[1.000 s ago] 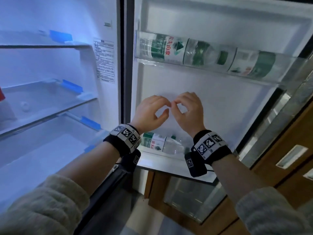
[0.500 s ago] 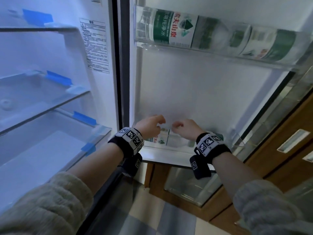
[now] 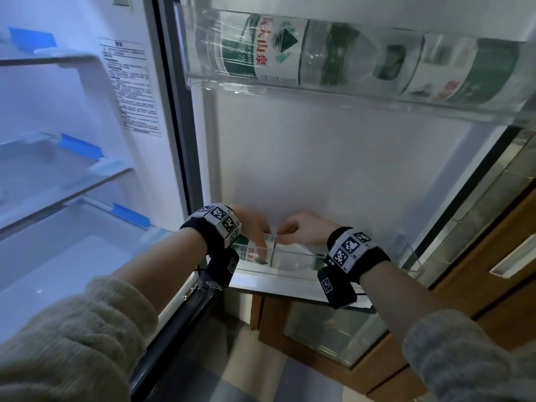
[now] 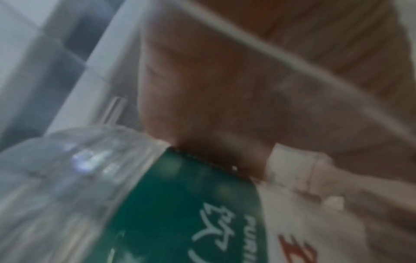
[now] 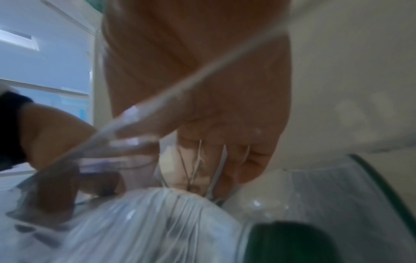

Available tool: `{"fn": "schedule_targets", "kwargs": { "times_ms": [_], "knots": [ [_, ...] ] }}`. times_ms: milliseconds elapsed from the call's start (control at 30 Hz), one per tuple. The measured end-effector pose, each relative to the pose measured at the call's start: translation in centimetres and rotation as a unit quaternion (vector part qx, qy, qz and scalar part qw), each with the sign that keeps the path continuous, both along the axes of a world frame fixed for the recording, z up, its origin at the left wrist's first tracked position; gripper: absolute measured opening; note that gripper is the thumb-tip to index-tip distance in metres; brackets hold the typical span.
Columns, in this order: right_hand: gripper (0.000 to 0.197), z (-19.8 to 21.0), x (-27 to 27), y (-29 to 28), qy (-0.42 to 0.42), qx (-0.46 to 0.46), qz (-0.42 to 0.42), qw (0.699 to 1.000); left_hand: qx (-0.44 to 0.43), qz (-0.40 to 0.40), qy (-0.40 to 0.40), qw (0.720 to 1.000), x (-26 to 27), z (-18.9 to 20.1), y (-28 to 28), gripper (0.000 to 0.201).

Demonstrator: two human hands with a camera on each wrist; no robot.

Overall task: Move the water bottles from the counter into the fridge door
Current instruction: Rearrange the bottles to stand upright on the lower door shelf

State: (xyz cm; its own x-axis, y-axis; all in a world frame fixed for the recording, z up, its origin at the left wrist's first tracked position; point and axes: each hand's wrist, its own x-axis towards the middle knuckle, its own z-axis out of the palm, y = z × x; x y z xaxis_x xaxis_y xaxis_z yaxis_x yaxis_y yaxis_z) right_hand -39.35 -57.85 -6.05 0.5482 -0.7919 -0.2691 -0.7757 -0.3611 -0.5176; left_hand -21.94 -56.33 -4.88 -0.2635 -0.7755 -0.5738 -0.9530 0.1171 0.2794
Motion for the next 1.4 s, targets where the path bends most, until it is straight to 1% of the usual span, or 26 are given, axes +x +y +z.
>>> {"fn": "schedule_targets", "kwargs": {
  "times_ms": [100,200,267,300,367,467,567,633,700,733,800,833,900,967,1033,1100,1167,1267,1300,1400],
  "knots": [
    [0.034,0.0,-0.2,-0.1,0.011,-0.01,0.024,1.0,-0.016,-0.02,-0.01,1.0,-0.4,-0.1,-0.2,0.05],
    [0.031,0.1,-0.1,-0.2,0.02,-0.016,0.032,0.999,-0.056,-0.033,-0.029,0.997,-0.1,-0.5,-0.2,0.047],
    [0.034,0.2,-0.2,-0.2,0.021,-0.034,0.029,0.999,-0.088,-0.046,-0.041,0.994,0.0,-0.8,-0.1,0.044],
    [0.039,0.3,-0.3,-0.2,0.018,-0.044,0.023,0.999,-0.099,-0.052,-0.044,0.993,0.1,-0.8,-0.1,0.045],
    [0.047,0.3,-0.7,-0.3,-0.001,-0.043,0.002,0.999,-0.109,-0.054,-0.044,0.992,-0.1,-0.5,0.1,0.049],
    [0.043,0.6,-1.7,0.0,-0.069,0.001,-0.028,0.997,-0.141,-0.066,-0.035,0.987,-0.2,0.2,0.4,0.054],
    [0.047,1.1,-2.4,0.6,-0.077,0.01,-0.023,0.997,-0.176,-0.078,-0.02,0.981,0.1,0.6,0.6,0.045],
    [0.04,1.4,-2.6,0.9,-0.112,0.022,-0.017,0.993,-0.2,-0.067,0.004,0.978,0.5,1.1,0.7,0.041],
    [0.028,1.7,-2.6,1.0,-0.191,0.043,-0.043,0.98,-0.223,-0.047,0.035,0.973,0.9,1.7,1.0,0.043],
    [0.026,1.9,-2.5,1.0,-0.225,0.043,-0.063,0.971,-0.23,-0.04,0.048,0.971,1.1,1.9,1.1,0.042],
    [0.028,2.5,-2.4,1.1,-0.267,0.02,-0.094,0.959,-0.239,-0.029,0.071,0.968,1.4,2.2,1.3,0.041],
    [0.025,2.7,-2.4,1.1,-0.287,0.004,-0.108,0.952,-0.241,-0.024,0.084,0.967,1.5,2.3,1.4,0.042],
    [0.012,3.0,-2.5,1.2,-0.342,-0.019,-0.134,0.93,-0.245,-0.013,0.111,0.963,1.8,2.4,1.6,0.046],
    [0.006,3.4,-2.5,1.6,-0.397,-0.026,-0.153,0.905,-0.248,0.001,0.14,0.959,2.2,2.2,1.6,0.05],
    [0.01,4.0,-2.3,2.1,-0.443,-0.027,-0.143,0.885,-0.251,0.019,0.174,0.952,2.6,2.0,1.7,0.051],
    [0.02,4.7,-1.8,2.6,-0.475,-0.04,-0.129,0.87,-0.261,0.034,0.214,0.941,3.0,1.9,1.7,0.049],
    [0.025,5.2,-0.9,2.9,-0.482,-0.083,-0.112,0.865,-0.263,0.041,0.263,0.927,3.0,1.7,1.8,0.049],
    [0.029,5.8,0.7,3.0,-0.467,-0.134,-0.089,0.869,-0.259,0.046,0.325,0.908,2.4,1.7,1.9,0.055],
    [0.03,6.0,1.2,3.0,-0.457,-0.144,-0.086,0.874,-0.256,0.043,0.337,0.905,2.3,1.7,2.0,0.055],
    [0.04,6.0,1.8,2.7,-0.414,-0.166,-0.084,0.891,-0.244,0.037,0.351,0.903,2.3,1.2,1.8,0.056]
  ]
}}
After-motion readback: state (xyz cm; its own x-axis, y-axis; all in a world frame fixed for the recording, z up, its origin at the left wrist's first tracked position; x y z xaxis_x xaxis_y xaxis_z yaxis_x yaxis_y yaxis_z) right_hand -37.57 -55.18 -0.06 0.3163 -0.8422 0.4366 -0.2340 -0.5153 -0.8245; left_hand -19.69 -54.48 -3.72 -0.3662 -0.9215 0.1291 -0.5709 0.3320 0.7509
